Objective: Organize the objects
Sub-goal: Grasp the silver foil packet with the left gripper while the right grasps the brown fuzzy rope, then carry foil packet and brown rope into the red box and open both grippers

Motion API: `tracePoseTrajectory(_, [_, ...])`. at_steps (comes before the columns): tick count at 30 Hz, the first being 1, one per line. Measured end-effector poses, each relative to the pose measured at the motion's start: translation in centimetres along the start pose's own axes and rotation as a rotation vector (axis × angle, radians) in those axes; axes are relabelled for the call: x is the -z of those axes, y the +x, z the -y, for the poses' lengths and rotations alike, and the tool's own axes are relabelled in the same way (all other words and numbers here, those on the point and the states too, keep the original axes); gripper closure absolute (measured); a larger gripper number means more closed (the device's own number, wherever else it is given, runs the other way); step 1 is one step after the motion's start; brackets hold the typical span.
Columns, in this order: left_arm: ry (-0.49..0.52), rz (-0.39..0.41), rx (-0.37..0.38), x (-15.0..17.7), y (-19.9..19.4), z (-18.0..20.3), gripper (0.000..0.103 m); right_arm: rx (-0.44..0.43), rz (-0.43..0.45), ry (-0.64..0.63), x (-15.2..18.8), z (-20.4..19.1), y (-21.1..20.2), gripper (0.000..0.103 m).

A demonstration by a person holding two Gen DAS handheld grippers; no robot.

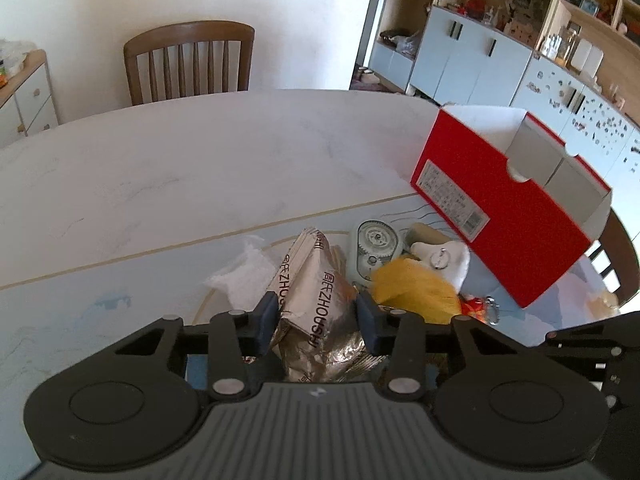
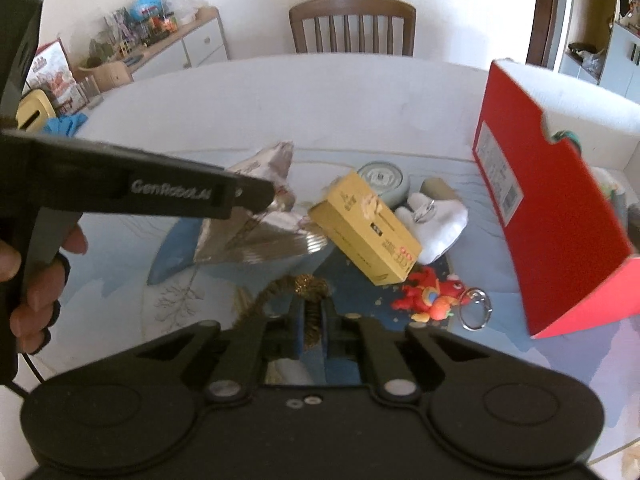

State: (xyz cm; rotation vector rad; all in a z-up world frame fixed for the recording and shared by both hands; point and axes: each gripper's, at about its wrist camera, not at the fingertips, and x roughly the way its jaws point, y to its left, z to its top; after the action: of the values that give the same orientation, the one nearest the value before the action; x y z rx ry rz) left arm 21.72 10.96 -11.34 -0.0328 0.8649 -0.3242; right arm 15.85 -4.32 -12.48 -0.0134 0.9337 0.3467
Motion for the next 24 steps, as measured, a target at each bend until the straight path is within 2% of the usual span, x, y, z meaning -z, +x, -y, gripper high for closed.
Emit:
tracePoseTrajectory(11, [-0.02,0.03,0.029,-0.6,-5.4,1.5,0.062,-0.022,0.116,0.023,-0.3,1.8,-6.3,0.097])
tracePoseTrajectory(24, [0.027,0.055,0.076,-3.0,-8.4,7.1,0.062,0.016,0.196,0.042,-1.3,6.2,-12.1,0.097])
